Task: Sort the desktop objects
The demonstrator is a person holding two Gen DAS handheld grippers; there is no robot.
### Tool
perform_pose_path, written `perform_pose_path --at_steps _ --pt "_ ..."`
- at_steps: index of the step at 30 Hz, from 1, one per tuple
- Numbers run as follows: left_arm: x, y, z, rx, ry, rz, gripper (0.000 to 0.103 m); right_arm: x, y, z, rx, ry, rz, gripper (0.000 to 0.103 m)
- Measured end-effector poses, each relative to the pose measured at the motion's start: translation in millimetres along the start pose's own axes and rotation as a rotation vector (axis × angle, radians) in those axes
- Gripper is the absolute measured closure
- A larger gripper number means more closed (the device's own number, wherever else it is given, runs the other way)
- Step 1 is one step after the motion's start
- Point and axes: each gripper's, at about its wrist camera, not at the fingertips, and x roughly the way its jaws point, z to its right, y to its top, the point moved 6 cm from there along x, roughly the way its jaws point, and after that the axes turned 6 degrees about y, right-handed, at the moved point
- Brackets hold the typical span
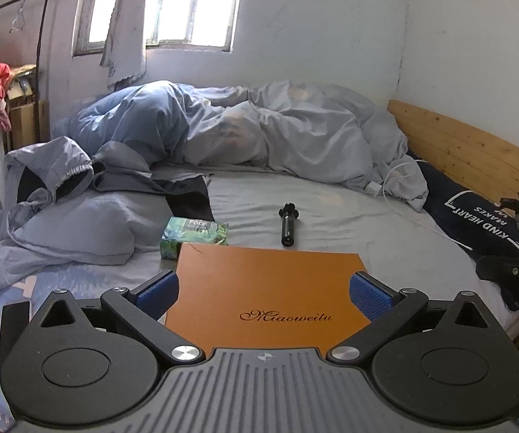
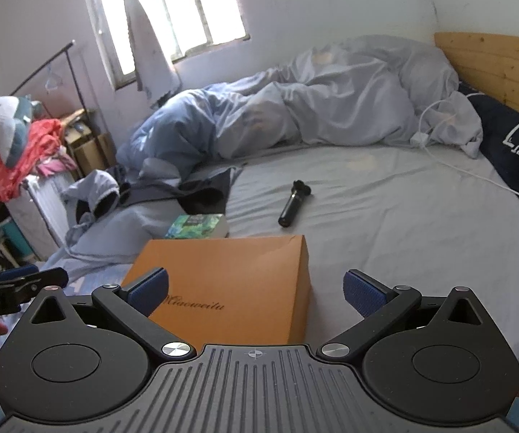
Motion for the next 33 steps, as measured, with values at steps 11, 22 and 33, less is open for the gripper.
perform_pose_path --at_steps 11,22,33 --pt "5 -5 2 0.006 0.022 -0.039 0.000 -7 -9 -17 -0.005 0.007 -0.019 0.000" --pt "13 -13 11 0.074 0.055 -0.096 0.000 -6 -11 -19 -0.002 0.004 -0.028 0.000" --pt "11 -17 21 0.126 0.029 -0.098 0.000 -4 -10 -15 -0.005 0.007 -0.036 0.000"
